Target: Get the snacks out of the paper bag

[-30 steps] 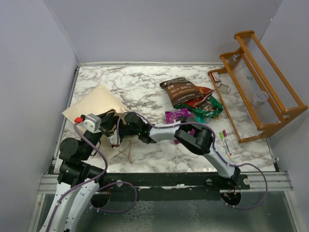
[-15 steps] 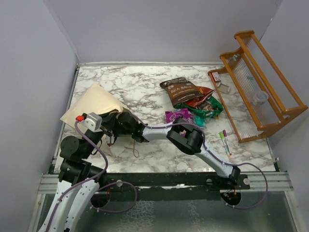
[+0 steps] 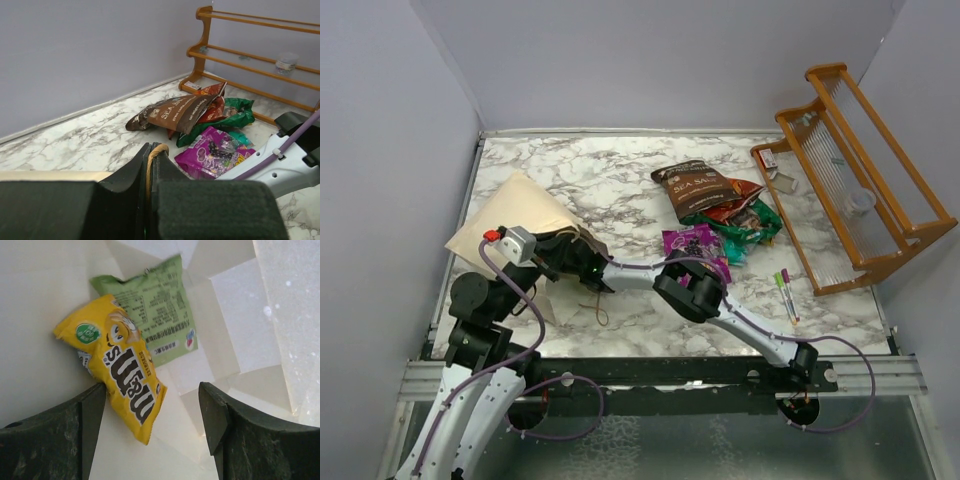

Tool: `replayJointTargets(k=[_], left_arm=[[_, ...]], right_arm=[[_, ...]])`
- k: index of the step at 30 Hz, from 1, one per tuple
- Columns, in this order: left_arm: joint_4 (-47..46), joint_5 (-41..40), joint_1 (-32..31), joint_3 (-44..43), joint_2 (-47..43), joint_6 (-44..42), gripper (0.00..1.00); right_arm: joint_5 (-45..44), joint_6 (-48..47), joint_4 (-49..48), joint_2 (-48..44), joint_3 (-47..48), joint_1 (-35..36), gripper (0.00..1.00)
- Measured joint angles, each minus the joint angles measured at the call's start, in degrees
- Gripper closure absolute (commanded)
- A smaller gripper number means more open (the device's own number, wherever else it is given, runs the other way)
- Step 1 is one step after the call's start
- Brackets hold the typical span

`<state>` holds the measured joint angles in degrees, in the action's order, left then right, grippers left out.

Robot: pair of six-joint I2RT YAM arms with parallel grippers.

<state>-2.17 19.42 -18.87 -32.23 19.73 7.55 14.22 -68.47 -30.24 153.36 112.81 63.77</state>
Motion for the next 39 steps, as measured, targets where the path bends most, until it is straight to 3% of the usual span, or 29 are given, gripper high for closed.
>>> replayJointTargets(k=[6, 7, 10, 13, 18, 29, 37, 39], left_arm=[[-0.17, 1.40, 0.00, 0.00, 0.96, 1.55, 1.00], [-0.17, 1.51, 0.00, 0.00, 0.96, 1.73, 1.00], [0.02, 1.55, 0.00, 0.00, 0.76, 1.95, 1.00], [0.63, 0.63, 0.00, 0.00, -0.07, 1.95, 1.00], [2.01, -3.69, 0.00, 0.00, -2.29, 1.62, 1.00], [2.93, -17.90, 0.00, 3.13, -6.60, 1.55, 1.00], [3.13, -20.65, 0.00, 3.26, -6.58, 0.70, 1.00], [3.13, -20.72, 0.00, 3.26, -6.58, 0.46, 1.00]], right_arm=[[-1.51, -0.44, 0.33, 5.62, 9.05, 0.00, 0.33], [-1.57, -0.46, 0.33, 6.36, 10.14, 0.00, 0.39], [-1.55, -0.33, 0.61, 7.34, 11.26, 0.00, 0.70], [-1.57, -0.24, 0.94, 7.63, 10.75, 0.00, 0.77], [-1.95, -0.50, -1.95, 6.78, 6.19, 0.00, 0.85], [-3.69, 3.26, -7.21, -10.14, -18.88, -0.07, 0.99], [-3.61, 9.16, -13.60, -18.84, -28.94, -0.07, 0.99], [-3.21, 10.19, -14.29, -19.15, -29.97, -0.07, 0.91]])
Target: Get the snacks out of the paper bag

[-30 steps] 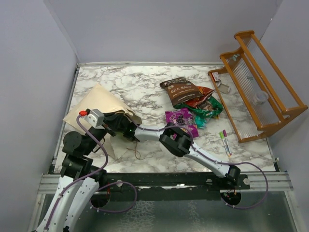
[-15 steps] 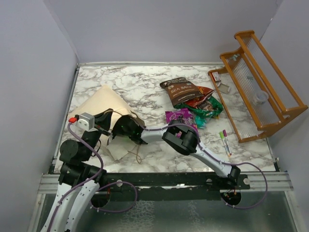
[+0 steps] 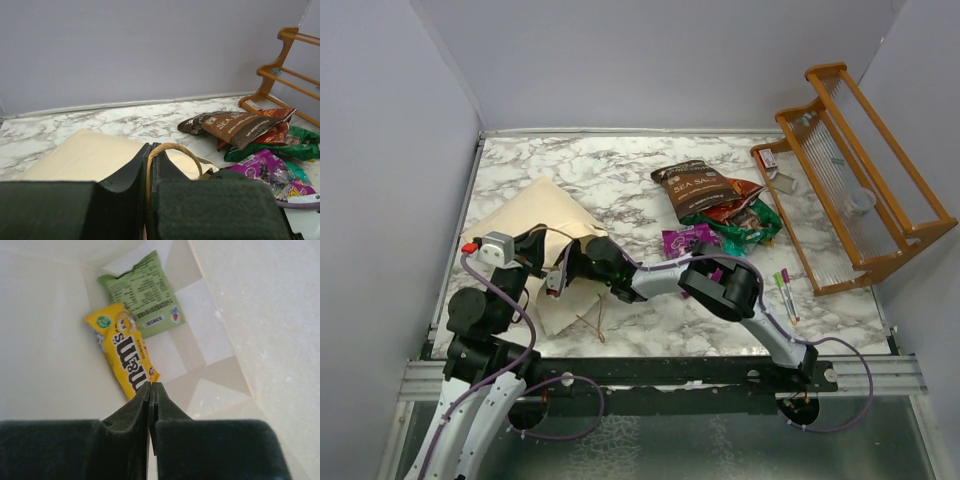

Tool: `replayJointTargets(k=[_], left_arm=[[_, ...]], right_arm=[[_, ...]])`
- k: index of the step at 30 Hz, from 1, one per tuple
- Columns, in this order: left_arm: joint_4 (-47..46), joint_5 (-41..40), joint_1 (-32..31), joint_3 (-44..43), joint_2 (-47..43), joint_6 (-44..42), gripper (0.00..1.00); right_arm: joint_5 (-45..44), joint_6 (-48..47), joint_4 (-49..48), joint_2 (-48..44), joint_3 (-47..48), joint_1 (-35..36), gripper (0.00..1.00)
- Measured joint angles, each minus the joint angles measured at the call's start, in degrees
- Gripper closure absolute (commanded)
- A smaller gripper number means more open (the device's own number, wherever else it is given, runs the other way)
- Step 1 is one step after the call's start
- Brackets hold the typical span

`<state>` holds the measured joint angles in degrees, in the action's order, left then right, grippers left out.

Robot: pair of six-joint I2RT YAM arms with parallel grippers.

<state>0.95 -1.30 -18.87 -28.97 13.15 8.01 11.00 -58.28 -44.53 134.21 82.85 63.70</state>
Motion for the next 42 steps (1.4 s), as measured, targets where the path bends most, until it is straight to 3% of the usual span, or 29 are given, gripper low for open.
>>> replayJointTargets(k=[2, 5, 14, 19, 23, 28, 35, 42], left_arm=[[-0.02, 0.31, 0.00, -0.04, 0.07, -0.17, 1.00], [-0.44, 2.10, 0.00, -0.28, 0.68, -0.28, 1.00], [-4.59, 12.59, 0.00, -2.75, 6.23, -0.42, 1.00], [-6.03, 17.59, 0.00, -4.48, 9.18, -0.57, 1.00], [-6.14, 19.74, 0.00, -4.68, 9.29, -1.05, 1.00], [-6.54, 22.10, 0.00, -4.68, 9.20, -1.03, 1.00], [-8.72, 25.40, -0.02, -4.63, 9.92, 1.86, 1.00], [-12.94, 28.63, -0.39, -4.00, 13.49, 7.63, 1.00]], right_arm=[[0.57, 0.13, 0.68, 0.02, -0.11, 0.00, 0.78], [1.31, -0.22, 1.36, 0.20, 0.42, 0.00, 0.66], [3.56, -1.79, 5.05, 6.69, 10.75, 0.00, 0.49], [3.58, -2.51, 7.26, 11.50, 14.73, 0.00, 0.44], [3.52, -3.80, 8.46, 13.70, 17.79, 0.00, 0.28], [3.45, -5.29, 9.92, 15.80, 22.71, 0.00, 0.23], [3.48, -8.22, 13.64, 20.46, 31.89, 0.00, 0.23], [3.37, -11.63, 19.52, 28.28, 46.88, 0.00, 0.25]])
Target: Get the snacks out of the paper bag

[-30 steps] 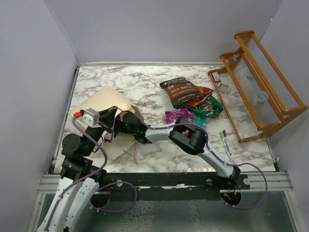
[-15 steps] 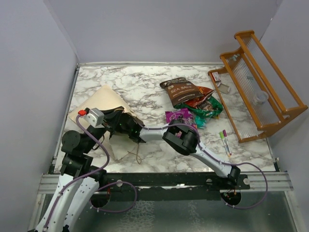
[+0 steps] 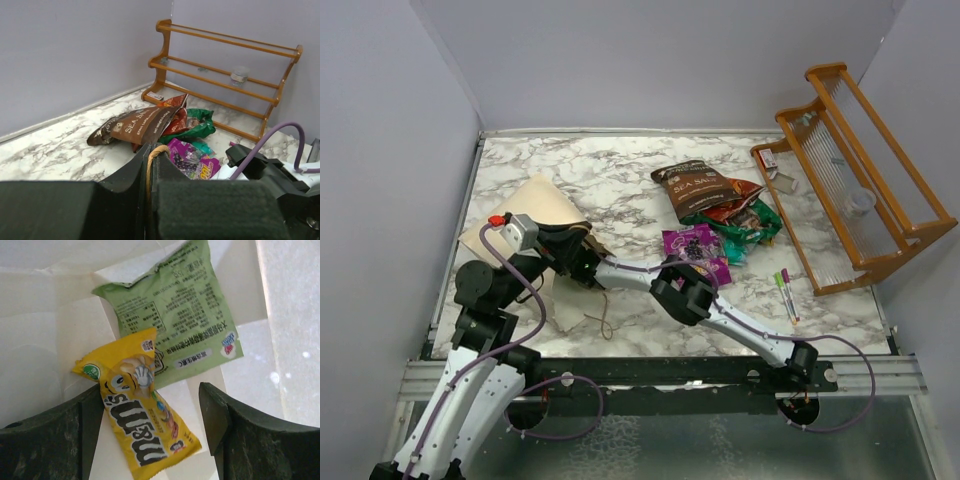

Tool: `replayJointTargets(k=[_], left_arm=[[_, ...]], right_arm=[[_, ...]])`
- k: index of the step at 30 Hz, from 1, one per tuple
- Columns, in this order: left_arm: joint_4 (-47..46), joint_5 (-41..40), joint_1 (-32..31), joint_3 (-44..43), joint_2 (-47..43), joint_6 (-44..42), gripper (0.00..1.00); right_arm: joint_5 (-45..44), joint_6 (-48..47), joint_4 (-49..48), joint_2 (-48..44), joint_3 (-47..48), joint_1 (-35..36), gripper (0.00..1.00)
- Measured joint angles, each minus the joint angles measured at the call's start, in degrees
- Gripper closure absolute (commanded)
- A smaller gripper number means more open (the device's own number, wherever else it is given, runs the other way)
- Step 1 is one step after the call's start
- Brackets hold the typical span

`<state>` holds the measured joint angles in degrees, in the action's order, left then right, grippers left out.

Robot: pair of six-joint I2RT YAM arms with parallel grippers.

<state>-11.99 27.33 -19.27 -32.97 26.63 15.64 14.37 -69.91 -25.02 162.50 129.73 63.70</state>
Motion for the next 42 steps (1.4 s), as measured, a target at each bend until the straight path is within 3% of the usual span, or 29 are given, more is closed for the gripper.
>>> replayJointTargets(k=[8, 15, 21, 26, 32, 42], left_arm=[[1.01, 0.74, -0.37, 0.00, 0.44, 1.16, 1.00], [5.49, 0.66, -0.44, -1.01, -0.94, 0.94, 1.00], [11.26, -2.58, -0.52, -3.08, -3.91, -1.62, 1.00], [14.05, -9.35, -0.63, -3.13, -6.60, -2.75, 1.00], [13.94, -17.51, -0.74, -3.10, -6.91, -2.95, 1.00], [10.91, -21.75, -0.74, -1.40, -5.05, -3.17, 1.00]], right_arm=[[-0.15, -0.79, 1.18, 3.96, 6.60, -0.55, 0.41], [0.07, -0.13, 2.54, 5.73, 9.25, -1.62, 0.75], [0.07, 0.20, 2.29, 5.35, 8.63, -2.32, 0.85], [-0.42, 0.61, 1.11, 0.96, 0.07, -2.58, 0.89], [-1.03, 4.17, -1.55, -10.73, -18.01, -2.49, 0.90], [-0.15, 13.27, -5.79, -26.34, -37.00, -0.37, 0.91]])
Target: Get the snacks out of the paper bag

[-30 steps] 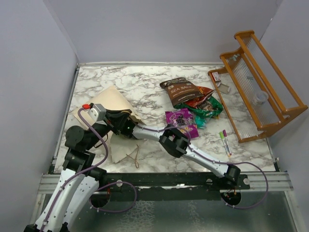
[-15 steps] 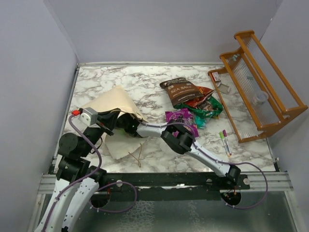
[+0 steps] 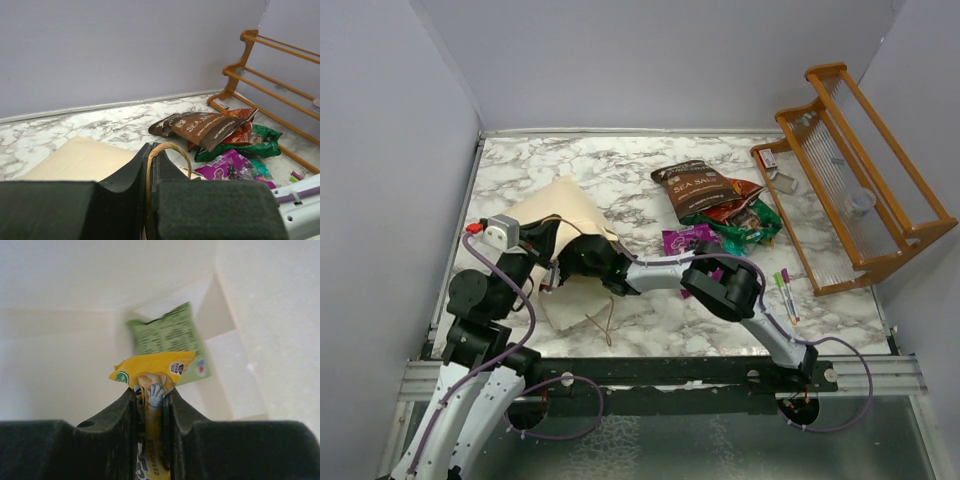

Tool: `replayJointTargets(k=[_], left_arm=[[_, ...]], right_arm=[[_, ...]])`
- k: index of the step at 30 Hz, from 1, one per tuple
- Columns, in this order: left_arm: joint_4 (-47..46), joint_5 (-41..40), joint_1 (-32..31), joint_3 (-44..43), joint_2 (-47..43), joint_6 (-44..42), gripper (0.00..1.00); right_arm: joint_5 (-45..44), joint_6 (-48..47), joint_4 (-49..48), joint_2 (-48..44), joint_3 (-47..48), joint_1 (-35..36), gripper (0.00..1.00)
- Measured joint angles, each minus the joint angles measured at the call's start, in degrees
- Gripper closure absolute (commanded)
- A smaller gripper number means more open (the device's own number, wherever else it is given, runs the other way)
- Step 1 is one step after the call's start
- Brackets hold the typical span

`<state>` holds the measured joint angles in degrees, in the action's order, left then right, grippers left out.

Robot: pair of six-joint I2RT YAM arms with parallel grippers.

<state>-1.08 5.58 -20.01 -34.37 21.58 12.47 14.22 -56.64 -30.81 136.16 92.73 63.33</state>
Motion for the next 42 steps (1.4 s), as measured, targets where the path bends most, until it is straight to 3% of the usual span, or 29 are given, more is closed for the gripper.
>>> replayJointTargets(k=[9, 21, 27, 35, 40, 42], left_arm=[[-1.77, -2.89, 0.00, 1.33, -1.11, -1.46, 1.00], [-3.58, -7.37, 0.00, 4.81, -1.20, -3.32, 1.00], [-3.58, -8.72, 0.00, 4.94, -1.73, -4.33, 1.00], [-3.56, -8.90, 0.00, 5.68, -1.75, -4.28, 1.00], [-3.56, -8.81, 0.00, 5.68, -1.75, -4.24, 1.00], [-3.56, -8.37, 0.00, 5.68, -1.77, -4.26, 1.00]], right_arm=[[0.39, 8.66, -2.36, -14.32, -21.99, 0.35, 0.91], [-0.57, 21.18, -7.87, -50.12, -51.76, -0.07, 0.95], [-6.12, 26.21, -6.69, -61.79, -58.51, -2.86, 0.99], [-14.25, 36.59, -5.05, -64.50, -61.29, -18.14, 0.99], [-18.32, 39.43, -4.33, -61.29, -61.31, -21.33, 0.99], [-19.54, 40.15, -3.13, -59.52, -61.31, -22.45, 0.93]])
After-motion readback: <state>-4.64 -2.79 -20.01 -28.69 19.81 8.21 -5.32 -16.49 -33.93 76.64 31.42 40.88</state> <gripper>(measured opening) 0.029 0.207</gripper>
